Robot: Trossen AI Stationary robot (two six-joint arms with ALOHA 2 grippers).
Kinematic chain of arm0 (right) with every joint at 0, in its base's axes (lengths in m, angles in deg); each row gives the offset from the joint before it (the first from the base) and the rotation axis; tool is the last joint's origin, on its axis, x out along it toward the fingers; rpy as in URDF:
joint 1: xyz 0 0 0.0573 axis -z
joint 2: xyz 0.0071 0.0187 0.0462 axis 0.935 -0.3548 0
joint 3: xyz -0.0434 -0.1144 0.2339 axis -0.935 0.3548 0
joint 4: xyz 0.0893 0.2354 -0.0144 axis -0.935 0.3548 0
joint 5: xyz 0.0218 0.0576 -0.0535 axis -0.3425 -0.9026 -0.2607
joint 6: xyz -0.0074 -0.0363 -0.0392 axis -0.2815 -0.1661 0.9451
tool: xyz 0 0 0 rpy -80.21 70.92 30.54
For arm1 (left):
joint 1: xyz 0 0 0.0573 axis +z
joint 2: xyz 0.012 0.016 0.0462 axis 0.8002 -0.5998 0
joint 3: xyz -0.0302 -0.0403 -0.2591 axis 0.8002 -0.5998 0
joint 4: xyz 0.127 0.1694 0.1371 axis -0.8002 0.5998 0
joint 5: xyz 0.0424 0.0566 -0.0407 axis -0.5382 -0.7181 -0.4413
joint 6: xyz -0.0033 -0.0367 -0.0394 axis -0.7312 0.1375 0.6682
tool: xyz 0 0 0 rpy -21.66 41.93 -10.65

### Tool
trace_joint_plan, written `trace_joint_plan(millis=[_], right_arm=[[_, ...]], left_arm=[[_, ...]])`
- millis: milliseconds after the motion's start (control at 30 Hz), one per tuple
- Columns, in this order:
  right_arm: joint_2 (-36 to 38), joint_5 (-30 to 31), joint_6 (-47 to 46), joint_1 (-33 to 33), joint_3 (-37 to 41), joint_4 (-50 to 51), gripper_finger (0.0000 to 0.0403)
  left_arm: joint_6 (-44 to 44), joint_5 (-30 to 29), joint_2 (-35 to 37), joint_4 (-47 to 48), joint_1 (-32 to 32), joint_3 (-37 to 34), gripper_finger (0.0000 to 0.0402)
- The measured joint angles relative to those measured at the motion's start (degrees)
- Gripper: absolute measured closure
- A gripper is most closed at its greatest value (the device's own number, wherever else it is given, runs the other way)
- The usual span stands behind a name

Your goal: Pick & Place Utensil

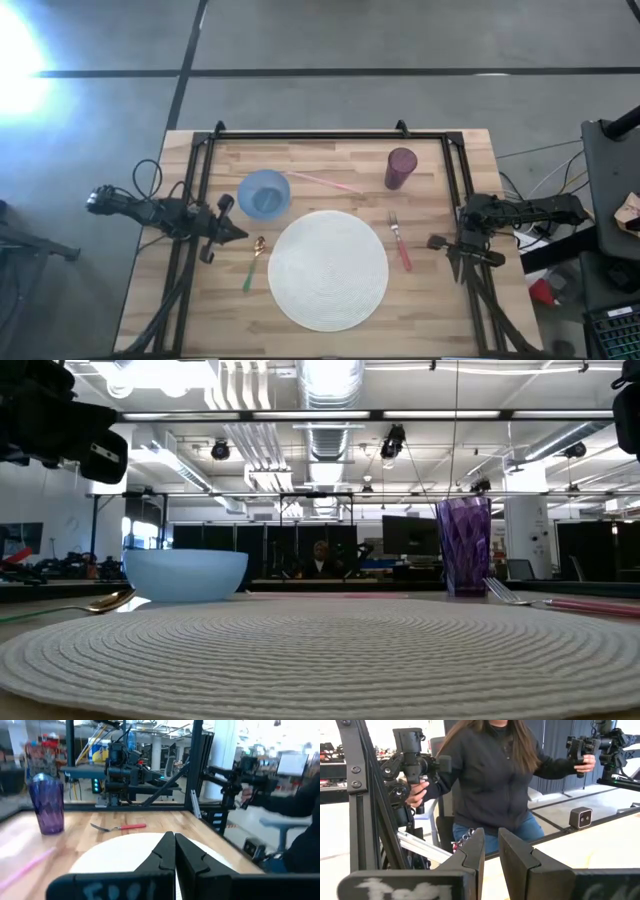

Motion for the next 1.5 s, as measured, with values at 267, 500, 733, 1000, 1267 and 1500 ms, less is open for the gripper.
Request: trace_joint_plan(millis=[267,500,733,1000,1267,1500], right_arm=[[0.02,0.03,0.50,0.00,-0.01,0.00,0.0351],[0.00,0.04,5.75,0.00,0.00,-0.02,0.0351],[0.02,0.02,9.65,0.01,0.00,-0.06,0.0351],[0.01,0.00,16.22,0.00,0.00,-0.54,0.0351],[0.00,-0.06,15.54,0.02,-0.02,-6.54,0.0351],[0.02,0.57,5.68,0.00,0.00,-16.87,0.0351]], left_arm=[[7.49,-4.22,-0.48,0.74,0.00,0.07,0.0364],[11.25,-11.02,-2.53,-0.20,0.00,0.11,0.0257],[10.69,-17.85,-2.99,-4.67,0.00,-0.02,0.0193],[9.73,-29.39,-3.04,-9.10,0.02,2.23,0.0193],[6.07,-39.71,-6.42,-3.15,0.40,10.69,0.0193],[10.98,-44.99,-14.16,6.28,3.89,20.69,0.0193]])
